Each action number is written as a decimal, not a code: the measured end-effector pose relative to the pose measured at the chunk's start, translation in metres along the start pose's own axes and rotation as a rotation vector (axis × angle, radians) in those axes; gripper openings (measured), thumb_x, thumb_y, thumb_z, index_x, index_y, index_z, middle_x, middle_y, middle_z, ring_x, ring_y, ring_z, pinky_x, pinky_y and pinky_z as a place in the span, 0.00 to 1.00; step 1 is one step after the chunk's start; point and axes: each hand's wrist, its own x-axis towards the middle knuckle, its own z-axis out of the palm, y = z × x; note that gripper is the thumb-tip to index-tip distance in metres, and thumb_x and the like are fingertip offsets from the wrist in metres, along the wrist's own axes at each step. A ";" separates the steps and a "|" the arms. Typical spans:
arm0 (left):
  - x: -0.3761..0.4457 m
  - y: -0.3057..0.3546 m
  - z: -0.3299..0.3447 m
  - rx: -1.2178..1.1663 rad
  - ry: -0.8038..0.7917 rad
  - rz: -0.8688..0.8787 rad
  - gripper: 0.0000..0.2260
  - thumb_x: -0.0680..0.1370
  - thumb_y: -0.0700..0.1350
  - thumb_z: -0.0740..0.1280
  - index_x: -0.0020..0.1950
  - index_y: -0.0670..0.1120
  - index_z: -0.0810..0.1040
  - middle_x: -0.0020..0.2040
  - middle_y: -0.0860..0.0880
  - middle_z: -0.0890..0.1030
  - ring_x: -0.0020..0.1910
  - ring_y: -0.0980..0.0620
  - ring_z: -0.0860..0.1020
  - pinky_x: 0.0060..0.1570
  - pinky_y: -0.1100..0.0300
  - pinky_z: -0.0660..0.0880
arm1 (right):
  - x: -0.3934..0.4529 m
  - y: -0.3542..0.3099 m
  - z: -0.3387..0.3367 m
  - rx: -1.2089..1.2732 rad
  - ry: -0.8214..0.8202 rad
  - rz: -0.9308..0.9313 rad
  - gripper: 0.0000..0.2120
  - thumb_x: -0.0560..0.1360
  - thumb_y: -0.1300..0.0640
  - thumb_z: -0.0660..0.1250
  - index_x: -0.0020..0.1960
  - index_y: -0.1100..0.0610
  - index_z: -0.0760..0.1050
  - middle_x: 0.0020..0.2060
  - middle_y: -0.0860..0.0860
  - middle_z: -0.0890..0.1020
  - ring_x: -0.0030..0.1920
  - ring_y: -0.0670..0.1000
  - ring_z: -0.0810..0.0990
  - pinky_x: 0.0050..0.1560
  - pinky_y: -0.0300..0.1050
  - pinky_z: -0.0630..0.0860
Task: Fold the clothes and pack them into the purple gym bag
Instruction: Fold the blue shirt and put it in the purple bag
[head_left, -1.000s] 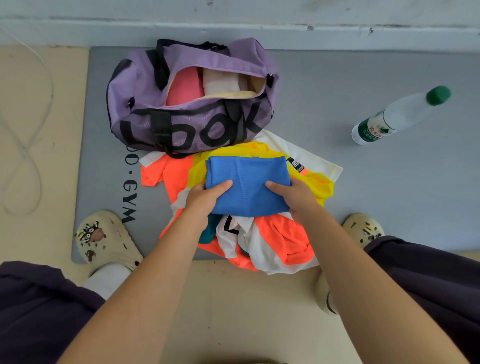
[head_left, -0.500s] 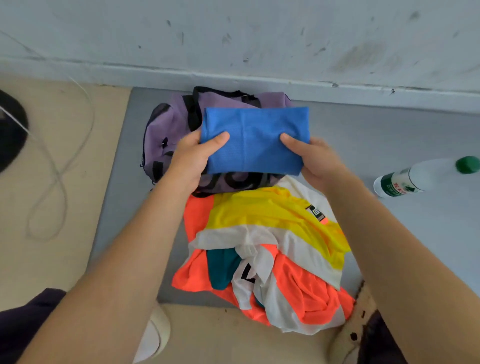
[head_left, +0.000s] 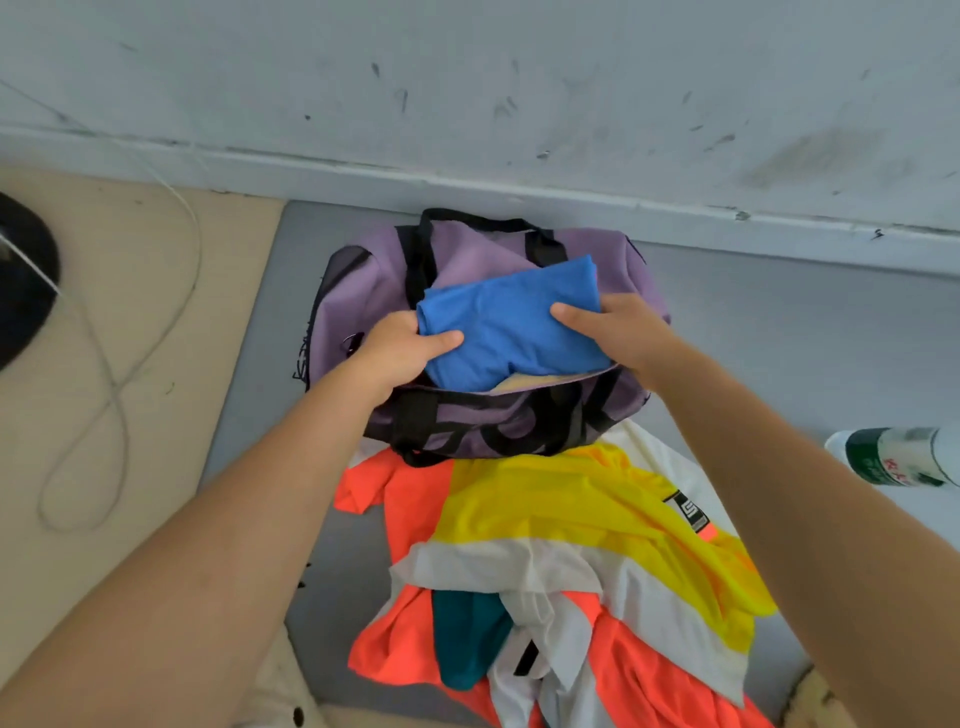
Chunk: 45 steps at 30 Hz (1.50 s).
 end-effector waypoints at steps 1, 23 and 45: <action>0.003 0.001 0.000 0.003 0.025 0.024 0.14 0.76 0.47 0.72 0.61 0.46 0.80 0.56 0.51 0.82 0.50 0.57 0.80 0.48 0.63 0.75 | 0.003 -0.002 0.001 -0.032 0.007 -0.022 0.14 0.73 0.43 0.72 0.51 0.53 0.81 0.51 0.51 0.84 0.47 0.48 0.83 0.53 0.45 0.80; 0.019 0.022 -0.032 0.777 0.255 0.363 0.39 0.66 0.69 0.71 0.70 0.50 0.66 0.67 0.44 0.75 0.66 0.41 0.73 0.64 0.44 0.69 | 0.015 -0.016 -0.003 -0.721 0.099 -0.311 0.40 0.72 0.39 0.69 0.77 0.48 0.55 0.68 0.54 0.74 0.64 0.60 0.75 0.59 0.52 0.72; -0.137 -0.009 0.107 0.864 0.101 0.249 0.18 0.77 0.58 0.66 0.60 0.47 0.75 0.58 0.45 0.76 0.57 0.43 0.76 0.49 0.51 0.73 | -0.130 0.123 0.022 -0.382 0.260 -0.050 0.25 0.75 0.50 0.70 0.66 0.60 0.67 0.61 0.57 0.75 0.61 0.60 0.74 0.58 0.48 0.69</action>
